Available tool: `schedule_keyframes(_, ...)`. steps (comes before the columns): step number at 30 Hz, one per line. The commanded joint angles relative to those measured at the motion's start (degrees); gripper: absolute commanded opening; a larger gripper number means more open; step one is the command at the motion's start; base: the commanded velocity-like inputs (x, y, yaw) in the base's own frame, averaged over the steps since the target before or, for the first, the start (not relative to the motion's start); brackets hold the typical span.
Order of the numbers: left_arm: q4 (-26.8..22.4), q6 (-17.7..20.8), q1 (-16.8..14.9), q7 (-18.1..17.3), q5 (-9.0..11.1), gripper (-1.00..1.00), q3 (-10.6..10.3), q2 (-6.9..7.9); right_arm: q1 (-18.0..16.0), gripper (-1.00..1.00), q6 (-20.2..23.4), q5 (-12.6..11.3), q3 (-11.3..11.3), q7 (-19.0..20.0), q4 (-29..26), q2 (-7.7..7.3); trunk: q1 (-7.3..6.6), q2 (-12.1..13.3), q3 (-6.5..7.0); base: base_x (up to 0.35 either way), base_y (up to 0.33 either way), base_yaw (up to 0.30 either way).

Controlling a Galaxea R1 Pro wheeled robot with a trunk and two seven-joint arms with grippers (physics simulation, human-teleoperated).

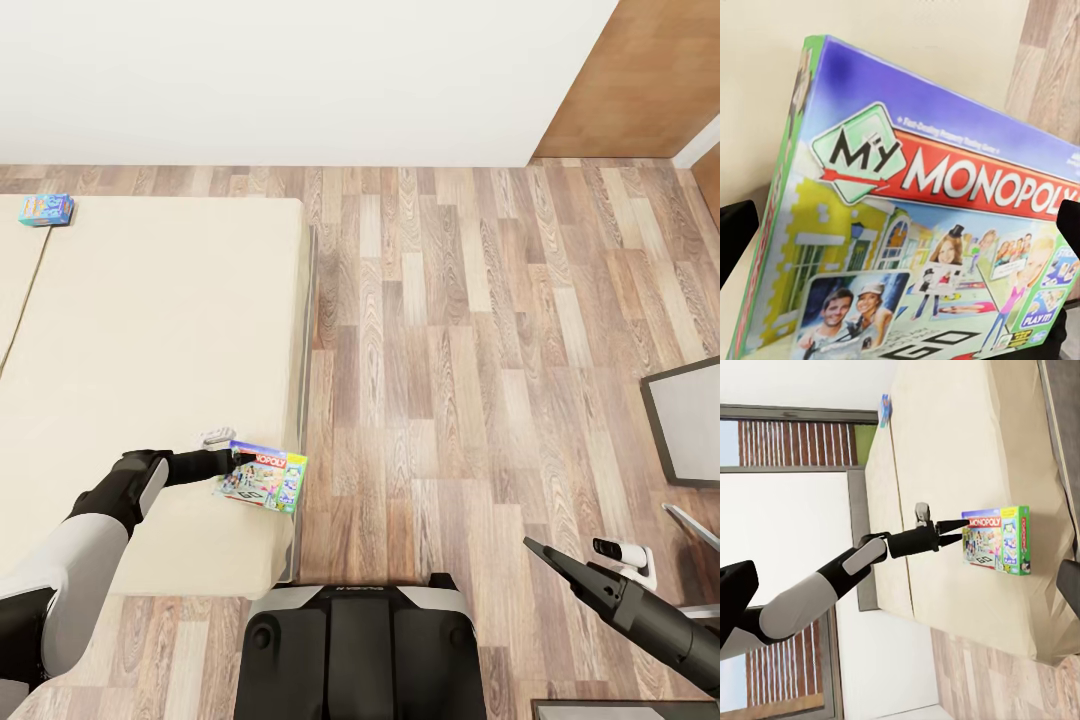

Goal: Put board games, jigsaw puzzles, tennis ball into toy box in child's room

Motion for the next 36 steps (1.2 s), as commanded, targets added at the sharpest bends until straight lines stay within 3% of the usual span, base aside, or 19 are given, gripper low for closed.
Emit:
schedule_keyframes(1, -0.1, 0.4, 0.0, -0.4, -0.3, 1.0, 0.4, -0.05, 0.0, 1.0, 0.5, -0.1, 0.0, 0.1, 0.0, -0.01, 0.03, -0.1, -0.06, 0.0, 0.0, 0.0)
schedule_keyframes(29, -0.5, 0.4, 0.0, -1.3, -0.5, 1.0, 0.5, 0.14, 0.0, 1.0, 0.5, -0.1, -0.1, 0.1, 0.0, -0.1, 0.03, -0.1, -0.06, 0.0, 0.0, 0.0)
schedule_keyframes(36, -2.5, 0.6, 0.0, -0.9, -0.6, 1.0, 0.5, 2.2, 0.0, 1.0, 0.5, -0.1, -0.1, 0.1, 0.0, -0.1, 0.03, -0.1, -0.06, 0.0, 0.0, 0.0)
